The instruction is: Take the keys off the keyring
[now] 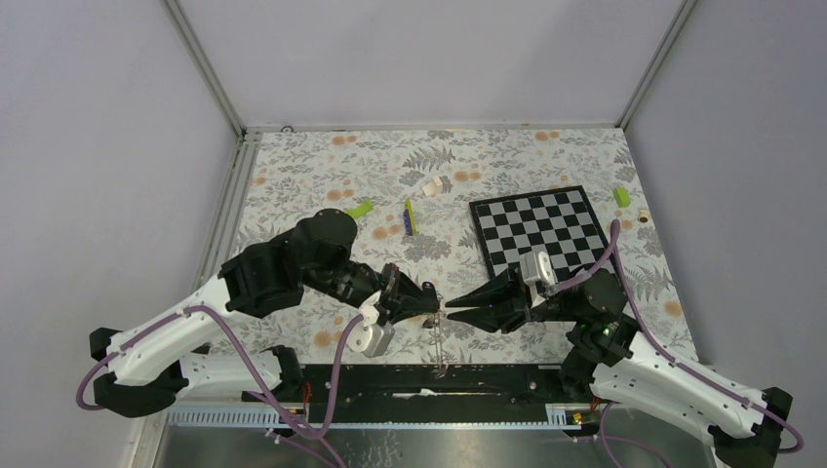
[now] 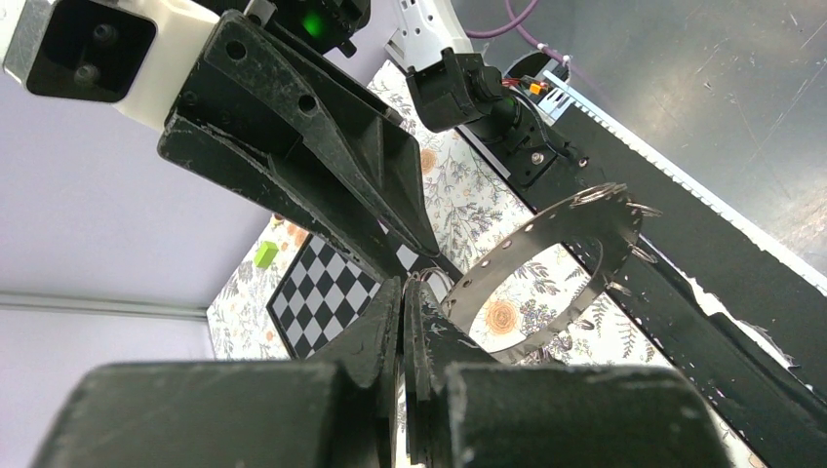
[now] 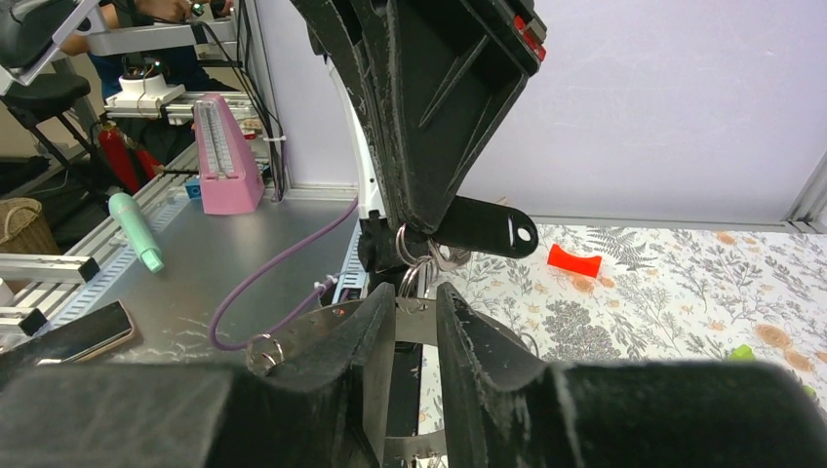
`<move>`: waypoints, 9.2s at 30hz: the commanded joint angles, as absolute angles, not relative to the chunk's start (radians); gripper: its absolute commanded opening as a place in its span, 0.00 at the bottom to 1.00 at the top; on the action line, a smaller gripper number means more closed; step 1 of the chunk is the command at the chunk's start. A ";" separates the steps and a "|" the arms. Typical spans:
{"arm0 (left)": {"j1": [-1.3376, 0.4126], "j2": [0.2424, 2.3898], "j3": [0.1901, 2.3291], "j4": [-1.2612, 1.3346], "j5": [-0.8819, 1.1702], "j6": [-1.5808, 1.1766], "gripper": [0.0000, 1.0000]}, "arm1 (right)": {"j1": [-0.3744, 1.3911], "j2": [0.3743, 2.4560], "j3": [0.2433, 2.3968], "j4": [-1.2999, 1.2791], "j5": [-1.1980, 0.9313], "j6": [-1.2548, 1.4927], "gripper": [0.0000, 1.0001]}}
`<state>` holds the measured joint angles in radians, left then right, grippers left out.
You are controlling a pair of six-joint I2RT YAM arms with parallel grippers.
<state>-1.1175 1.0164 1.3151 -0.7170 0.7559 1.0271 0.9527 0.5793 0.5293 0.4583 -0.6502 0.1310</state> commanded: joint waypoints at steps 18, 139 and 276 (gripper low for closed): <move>-1.121 1.007 1.321 -0.679 0.790 1.031 0.00 | 0.951 0.629 0.537 0.559 -0.690 0.167 0.31; -1.127 1.025 1.329 -0.680 0.788 1.029 0.00 | 0.951 0.598 0.512 0.558 -0.687 0.155 0.26; -1.134 1.013 1.317 -0.680 0.788 1.019 0.00 | 0.951 0.533 0.516 0.526 -0.643 0.120 0.21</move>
